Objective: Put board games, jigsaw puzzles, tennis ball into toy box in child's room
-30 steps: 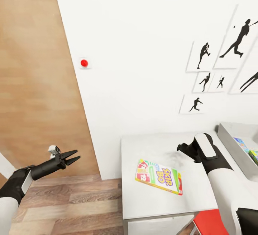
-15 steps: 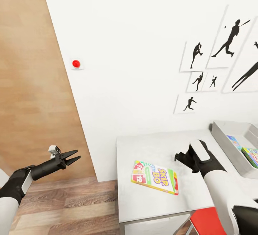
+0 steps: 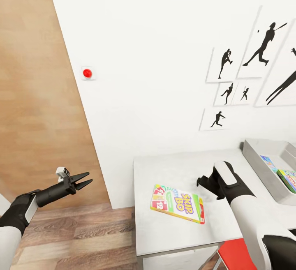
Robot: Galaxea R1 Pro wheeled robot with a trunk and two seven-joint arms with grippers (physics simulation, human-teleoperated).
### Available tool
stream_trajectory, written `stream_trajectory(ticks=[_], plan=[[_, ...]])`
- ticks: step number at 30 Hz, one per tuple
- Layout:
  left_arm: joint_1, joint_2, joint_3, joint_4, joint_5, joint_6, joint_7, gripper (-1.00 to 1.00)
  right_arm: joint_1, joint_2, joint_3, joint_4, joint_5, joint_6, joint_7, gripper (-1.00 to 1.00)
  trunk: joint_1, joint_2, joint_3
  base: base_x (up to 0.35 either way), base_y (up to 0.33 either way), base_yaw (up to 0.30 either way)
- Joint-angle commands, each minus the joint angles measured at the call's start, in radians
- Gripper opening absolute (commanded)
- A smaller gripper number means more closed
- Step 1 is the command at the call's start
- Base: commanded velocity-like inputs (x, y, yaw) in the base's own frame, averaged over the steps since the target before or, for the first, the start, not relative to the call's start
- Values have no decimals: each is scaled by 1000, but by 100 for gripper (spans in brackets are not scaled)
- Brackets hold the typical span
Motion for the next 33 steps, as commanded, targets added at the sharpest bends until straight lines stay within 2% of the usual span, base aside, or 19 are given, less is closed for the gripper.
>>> stream_trajectory(ticks=[1,16,24,33], plan=[[-1,0,0,0,-1,11,-4,100,-1,0,-1,-2,-10,2,-10,100,1,-2,-2,0,5,0],[-1,0,0,0,-1,11,-4,100,-7,-5,0,-5,-8,2,4,100,1,-2,-2,6,18,0],[-1,0,0,0,-1,11,-4,100,-7,-6,-1,-13,-8,2,9,100,1,-2,-2,116,70,0],[-1,0,0,0,-1,11,-4,100,-6,-9,-1,-23,-7,1,92,100,1,-2,-2,30,14,0]])
